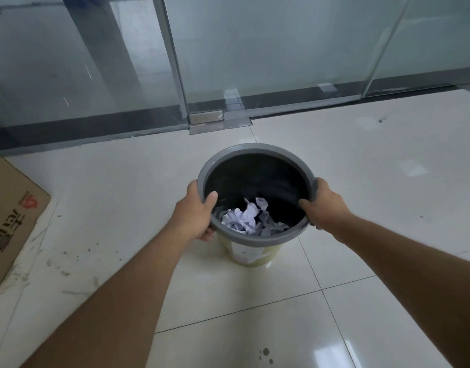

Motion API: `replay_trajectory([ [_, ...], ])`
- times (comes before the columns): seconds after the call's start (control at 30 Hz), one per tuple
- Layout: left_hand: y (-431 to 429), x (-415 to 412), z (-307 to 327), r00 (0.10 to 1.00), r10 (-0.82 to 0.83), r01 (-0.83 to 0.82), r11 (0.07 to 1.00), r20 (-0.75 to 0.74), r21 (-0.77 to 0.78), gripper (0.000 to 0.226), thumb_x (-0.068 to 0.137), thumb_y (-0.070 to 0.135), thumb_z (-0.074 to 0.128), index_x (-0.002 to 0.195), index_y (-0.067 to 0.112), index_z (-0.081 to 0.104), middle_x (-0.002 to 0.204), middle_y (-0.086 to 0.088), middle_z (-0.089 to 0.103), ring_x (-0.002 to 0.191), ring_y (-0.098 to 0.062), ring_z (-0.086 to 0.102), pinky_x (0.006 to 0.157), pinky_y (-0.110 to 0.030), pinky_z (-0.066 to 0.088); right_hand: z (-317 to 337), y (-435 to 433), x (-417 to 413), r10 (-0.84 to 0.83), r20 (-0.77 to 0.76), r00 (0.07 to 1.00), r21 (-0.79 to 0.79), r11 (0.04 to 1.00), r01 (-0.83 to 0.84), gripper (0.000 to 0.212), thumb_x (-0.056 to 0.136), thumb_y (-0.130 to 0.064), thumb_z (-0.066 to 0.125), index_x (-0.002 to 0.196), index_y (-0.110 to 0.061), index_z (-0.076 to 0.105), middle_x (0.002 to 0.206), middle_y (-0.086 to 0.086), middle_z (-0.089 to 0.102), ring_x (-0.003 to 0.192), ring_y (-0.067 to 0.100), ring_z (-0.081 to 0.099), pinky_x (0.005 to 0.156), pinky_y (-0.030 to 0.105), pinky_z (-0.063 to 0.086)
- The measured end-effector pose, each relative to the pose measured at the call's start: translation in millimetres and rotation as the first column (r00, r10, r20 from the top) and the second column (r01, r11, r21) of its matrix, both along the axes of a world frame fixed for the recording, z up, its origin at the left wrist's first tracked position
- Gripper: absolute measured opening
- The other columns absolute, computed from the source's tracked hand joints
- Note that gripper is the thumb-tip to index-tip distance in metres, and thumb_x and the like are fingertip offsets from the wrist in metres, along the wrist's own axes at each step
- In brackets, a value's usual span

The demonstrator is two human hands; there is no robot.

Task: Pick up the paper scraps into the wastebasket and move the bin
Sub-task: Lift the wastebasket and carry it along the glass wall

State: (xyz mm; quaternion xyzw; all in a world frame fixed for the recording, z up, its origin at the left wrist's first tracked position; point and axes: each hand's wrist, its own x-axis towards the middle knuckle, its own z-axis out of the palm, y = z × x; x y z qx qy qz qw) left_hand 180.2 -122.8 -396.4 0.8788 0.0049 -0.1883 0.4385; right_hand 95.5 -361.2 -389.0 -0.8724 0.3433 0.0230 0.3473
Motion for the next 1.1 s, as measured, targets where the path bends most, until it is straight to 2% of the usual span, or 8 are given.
replay_trajectory([
  [0.07,-7.7,-1.3,-8.3,0.997,0.014,-0.016,0.999,0.072,0.032,0.031,0.102,0.033,0.040,0.132,0.025,0.037,0.094,-0.012,0.066,0.059,-0.025,0.068,0.038,-0.027,0.054,-7.5,0.2,-0.1,-0.020,0.006,1.000,0.017,1.000,0.020,0.044,0.084,-0.012,0.044,0.127,-0.014,0.035,0.101,0.023,0.061,0.083,0.041,0.064,0.070,0.047,0.057],
  [0.23,-2.3,-7.1,-11.6,0.993,0.035,-0.038,0.999,0.115,0.029,0.032,0.103,0.025,0.038,0.135,0.024,0.036,0.099,-0.016,0.066,0.067,-0.027,0.066,0.036,-0.023,0.047,-12.1,3.4,1.4,-0.020,0.071,0.997,-0.009,1.000,0.021,0.042,0.084,-0.011,0.042,0.124,-0.019,0.036,0.099,0.020,0.060,0.083,0.037,0.060,0.072,0.048,0.056],
  [0.43,24.3,-42.5,81.5,0.995,0.079,-0.083,0.994,0.059,0.068,0.028,0.104,0.025,0.040,0.132,0.026,0.038,0.094,-0.012,0.066,0.068,-0.028,0.070,0.039,-0.027,0.053,70.8,27.2,-24.0,0.013,0.022,1.000,0.007,1.000,-0.013,0.045,0.083,-0.011,0.040,0.126,-0.024,0.037,0.093,0.017,0.061,0.075,0.035,0.059,0.061,0.040,0.052],
  [0.57,44.4,-50.9,218.0,0.995,0.103,-0.103,0.991,0.012,0.088,0.026,0.104,0.026,0.043,0.130,0.024,0.040,0.100,-0.011,0.067,0.067,-0.024,0.070,0.045,-0.029,0.058,206.7,41.6,-24.2,0.057,0.016,0.998,0.045,0.997,-0.058,0.044,0.081,-0.010,0.042,0.123,-0.022,0.040,0.092,0.015,0.062,0.076,0.034,0.060,0.066,0.042,0.054],
  [0.77,61.6,-28.6,498.5,0.988,0.141,-0.143,0.989,0.068,0.025,0.034,0.104,0.028,0.042,0.138,0.028,0.036,0.101,-0.012,0.068,0.067,-0.022,0.069,0.044,-0.026,0.053,481.7,48.0,13.3,0.116,0.133,0.984,0.028,0.992,-0.121,0.048,0.081,-0.010,0.049,0.128,-0.021,0.043,0.087,0.010,0.058,0.063,0.023,0.053,0.055,0.027,0.040],
  [0.87,63.2,-16.1,637.5,0.980,0.170,-0.171,0.985,0.101,0.007,0.036,0.104,0.028,0.043,0.139,0.029,0.034,0.101,-0.012,0.068,0.067,-0.022,0.070,0.041,-0.024,0.052,618.8,46.6,37.1,0.152,0.219,0.964,-0.018,0.988,-0.151,0.051,0.081,-0.012,0.052,0.131,-0.019,0.044,0.095,0.016,0.063,0.073,0.029,0.050,0.069,0.031,0.041],
  [1.03,65.0,-11.1,827.2,0.948,0.196,-0.192,0.981,0.251,-0.042,0.024,0.103,0.029,0.043,0.127,0.030,0.040,0.090,-0.009,0.069,0.057,-0.020,0.071,0.043,-0.022,0.054,809.1,41.9,61.8,0.200,0.332,0.922,-0.067,0.980,-0.188,0.051,0.082,-0.014,0.056,0.132,-0.016,0.047,0.107,0.022,0.066,0.091,0.039,0.061,0.076,0.036,0.047],
  [1.1,67.2,-16.5,880.2,0.933,0.194,-0.186,0.981,0.305,-0.053,0.022,0.103,0.028,0.043,0.125,0.027,0.041,0.087,-0.009,0.070,0.054,-0.019,0.070,0.045,-0.024,0.056,861.7,42.1,62.7,0.216,0.384,0.898,-0.083,0.976,-0.199,0.045,0.083,-0.016,0.055,0.128,-0.014,0.049,0.107,0.021,0.067,0.089,0.037,0.062,0.076,0.036,0.049],
])
